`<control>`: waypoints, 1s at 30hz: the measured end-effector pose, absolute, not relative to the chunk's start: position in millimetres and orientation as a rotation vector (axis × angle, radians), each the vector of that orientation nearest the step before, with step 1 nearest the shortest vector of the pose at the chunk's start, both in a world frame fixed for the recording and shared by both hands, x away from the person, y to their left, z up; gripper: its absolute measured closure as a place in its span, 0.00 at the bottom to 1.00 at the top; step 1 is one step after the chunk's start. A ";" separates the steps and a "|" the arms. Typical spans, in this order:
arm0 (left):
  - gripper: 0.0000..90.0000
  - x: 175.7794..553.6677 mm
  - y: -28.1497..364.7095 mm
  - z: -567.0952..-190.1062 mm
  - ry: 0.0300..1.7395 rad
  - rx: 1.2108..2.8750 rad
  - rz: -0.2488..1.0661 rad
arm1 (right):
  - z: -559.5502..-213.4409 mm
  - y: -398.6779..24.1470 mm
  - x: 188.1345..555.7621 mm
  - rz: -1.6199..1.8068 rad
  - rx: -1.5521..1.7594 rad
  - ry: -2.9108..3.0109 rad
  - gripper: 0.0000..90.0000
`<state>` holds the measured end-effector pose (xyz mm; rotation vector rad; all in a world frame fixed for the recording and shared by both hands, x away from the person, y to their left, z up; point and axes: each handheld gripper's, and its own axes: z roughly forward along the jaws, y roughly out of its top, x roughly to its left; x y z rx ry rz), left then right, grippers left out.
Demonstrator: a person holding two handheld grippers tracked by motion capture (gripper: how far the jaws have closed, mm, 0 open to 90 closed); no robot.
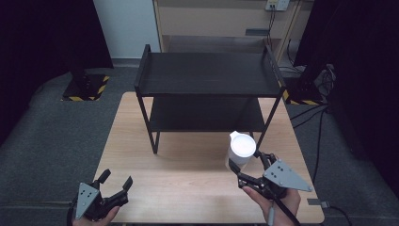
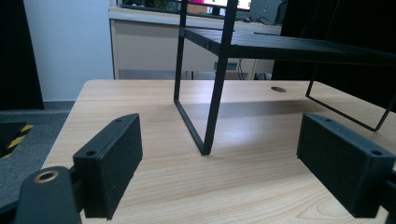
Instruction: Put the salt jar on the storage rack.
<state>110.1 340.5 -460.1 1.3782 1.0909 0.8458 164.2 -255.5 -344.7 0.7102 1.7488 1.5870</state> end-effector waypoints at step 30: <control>0.14 109.3 343.6 -460.3 1.092 1.365 0.839 | -176.2 -194.7 305.2 1.657 0.663 1.700 0.34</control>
